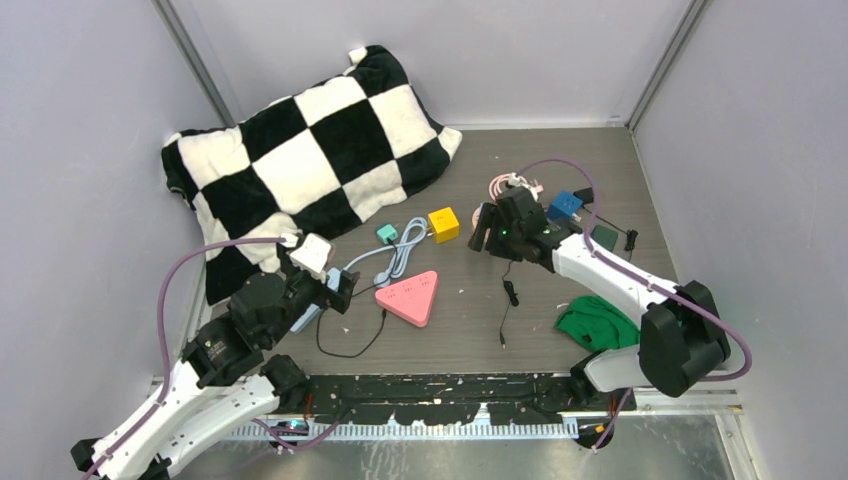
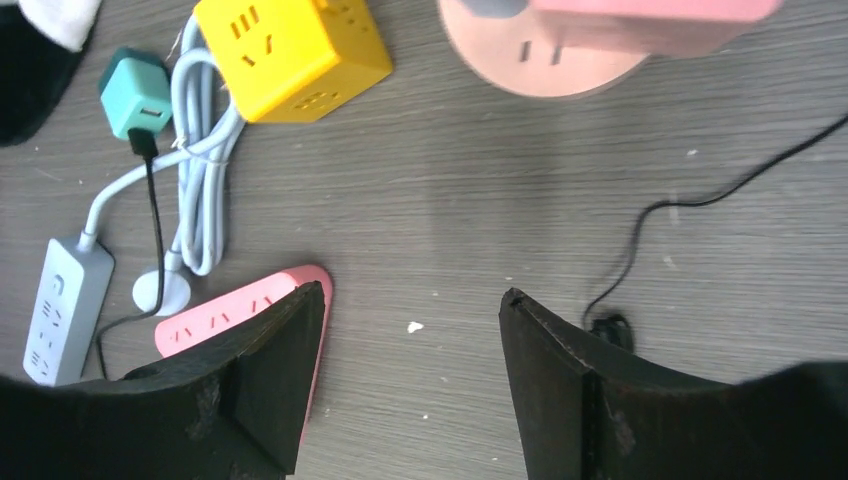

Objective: Insert the plug
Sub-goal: Pick up the plug from the center of the board.

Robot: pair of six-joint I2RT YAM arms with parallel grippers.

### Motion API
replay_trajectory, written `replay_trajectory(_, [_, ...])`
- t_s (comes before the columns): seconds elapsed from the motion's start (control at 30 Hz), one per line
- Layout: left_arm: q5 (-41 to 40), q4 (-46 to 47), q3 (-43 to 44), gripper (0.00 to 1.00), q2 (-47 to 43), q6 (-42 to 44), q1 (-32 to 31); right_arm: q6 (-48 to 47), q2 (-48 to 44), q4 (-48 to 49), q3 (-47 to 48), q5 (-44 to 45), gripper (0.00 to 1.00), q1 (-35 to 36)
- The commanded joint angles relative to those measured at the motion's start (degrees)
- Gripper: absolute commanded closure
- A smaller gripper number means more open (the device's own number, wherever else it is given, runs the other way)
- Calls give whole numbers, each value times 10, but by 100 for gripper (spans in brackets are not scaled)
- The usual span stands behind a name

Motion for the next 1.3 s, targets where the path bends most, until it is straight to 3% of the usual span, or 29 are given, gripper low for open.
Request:
replay_trajectory(0.0, [-20, 27, -2, 5, -5, 10, 1, 42, 14, 32, 25, 70, 30, 28])
replay_trajectory(0.1, [-19, 24, -3, 5, -5, 9, 1, 40, 3, 10, 43, 144, 31, 15])
replay_trajectory(0.33, [-9, 22, -1, 5, 0, 9, 1, -29, -14, -10, 66, 178, 36, -91])
replay_trajectory(0.57, [2, 21, -1, 5, -2, 8, 1, -87, 59, 12, 77, 104, 40, -187])
replay_trajectory(0.77, [10, 24, -3, 5, -2, 9, 1, -118, 158, 22, 137, 82, 42, -193])
replay_trajectory(1.1, [11, 24, -2, 5, 0, 11, 1, 7, 275, -6, 212, 140, 32, -194])
replay_trajectory(1.27, [12, 24, -3, 5, -3, 11, 1, -12, 294, 4, 216, 132, 45, -193])
